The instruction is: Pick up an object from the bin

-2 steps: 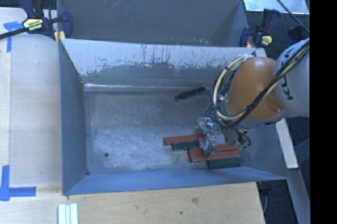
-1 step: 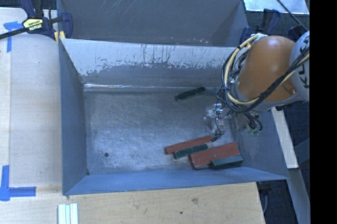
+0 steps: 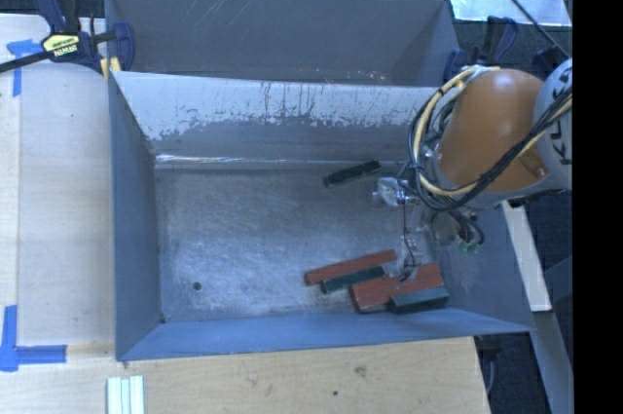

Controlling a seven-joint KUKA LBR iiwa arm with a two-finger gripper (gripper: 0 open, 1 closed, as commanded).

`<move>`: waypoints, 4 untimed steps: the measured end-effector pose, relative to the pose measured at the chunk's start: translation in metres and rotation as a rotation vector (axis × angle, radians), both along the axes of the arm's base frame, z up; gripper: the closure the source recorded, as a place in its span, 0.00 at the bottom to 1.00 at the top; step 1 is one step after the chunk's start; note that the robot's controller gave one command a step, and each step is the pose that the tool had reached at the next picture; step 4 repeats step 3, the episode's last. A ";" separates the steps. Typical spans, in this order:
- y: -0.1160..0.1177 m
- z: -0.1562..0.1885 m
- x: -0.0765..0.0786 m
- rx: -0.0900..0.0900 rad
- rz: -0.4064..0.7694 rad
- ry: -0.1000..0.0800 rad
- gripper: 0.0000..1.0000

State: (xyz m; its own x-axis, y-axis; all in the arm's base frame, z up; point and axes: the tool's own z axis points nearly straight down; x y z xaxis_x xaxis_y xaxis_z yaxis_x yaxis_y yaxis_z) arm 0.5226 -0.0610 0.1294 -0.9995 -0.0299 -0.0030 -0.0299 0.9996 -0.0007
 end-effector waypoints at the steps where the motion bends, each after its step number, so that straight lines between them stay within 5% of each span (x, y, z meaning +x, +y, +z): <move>1: 0.016 -0.061 -0.039 0.001 -0.025 -0.005 0.00; 2: 0.016 -0.057 -0.039 0.001 -0.020 0.001 1.00; 3: 0.016 0.090 -0.020 -0.001 -0.009 -0.009 1.00; 4: 0.016 0.090 -0.020 -0.001 -0.009 -0.009 1.00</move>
Offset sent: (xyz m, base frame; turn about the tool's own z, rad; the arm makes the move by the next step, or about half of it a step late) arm -0.0404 0.0157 -0.0594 0.0236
